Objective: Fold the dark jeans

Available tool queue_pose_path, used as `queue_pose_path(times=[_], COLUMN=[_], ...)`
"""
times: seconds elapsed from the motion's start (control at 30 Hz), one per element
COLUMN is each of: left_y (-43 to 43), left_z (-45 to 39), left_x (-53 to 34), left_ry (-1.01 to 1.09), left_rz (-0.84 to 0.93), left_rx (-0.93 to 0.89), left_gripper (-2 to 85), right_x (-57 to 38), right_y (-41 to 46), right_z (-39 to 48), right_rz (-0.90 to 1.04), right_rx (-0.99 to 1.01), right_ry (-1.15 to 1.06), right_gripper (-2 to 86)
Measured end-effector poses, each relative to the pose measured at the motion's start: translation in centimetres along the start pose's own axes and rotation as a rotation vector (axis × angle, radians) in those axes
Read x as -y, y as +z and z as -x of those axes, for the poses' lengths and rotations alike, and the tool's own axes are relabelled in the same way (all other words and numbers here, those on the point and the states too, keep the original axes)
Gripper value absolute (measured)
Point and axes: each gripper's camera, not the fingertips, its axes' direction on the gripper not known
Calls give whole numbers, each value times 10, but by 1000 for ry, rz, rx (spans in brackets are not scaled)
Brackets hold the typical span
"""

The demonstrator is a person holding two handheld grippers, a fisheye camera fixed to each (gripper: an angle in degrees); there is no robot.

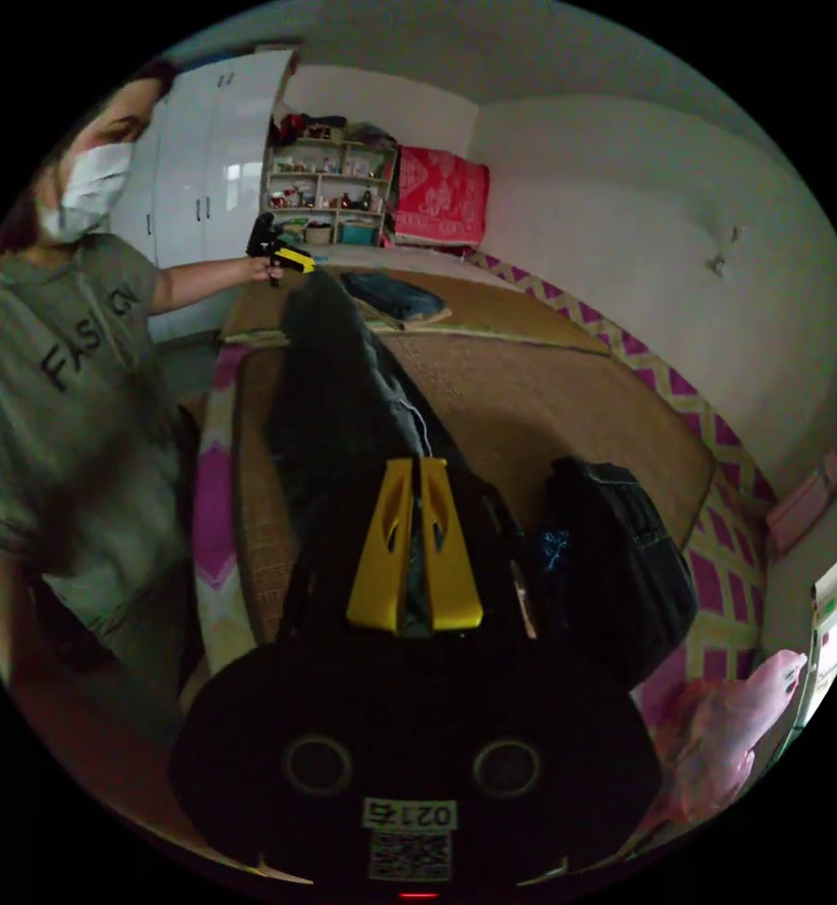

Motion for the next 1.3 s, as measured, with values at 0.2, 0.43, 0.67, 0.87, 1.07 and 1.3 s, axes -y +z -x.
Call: queue_pose_path(times=[0.2, 0.43, 0.67, 0.87, 1.07, 1.3], left_y=[-101, -107, -164, -199, -176, -214], left_z=[-84, -108, -73, -8, 22, 18], left_x=[-70, -154, -162, -184, -208, -231], left_ry=[-94, -369, -508, -745, -889, -1028], left_rz=[48, 159, -61, -85, 314, 130], left_rx=[-119, -153, -154, 219, 420, 381], left_gripper=[-9, -5, -2, 37, -4, -9], right_x=[-57, -125, -139, -141, -141, -142], right_y=[-45, 34, 45, 51, 55, 8], right_z=[131, 202, 208, 213, 217, 206], right_rz=[5, 218, 158, 175, 202, -60], right_rx=[81, 173, 127, 122, 134, 113], right_ry=[-53, 90, 209, 211, 201, 254], right_gripper=[-9, -9, -6, -5, -6, -8])
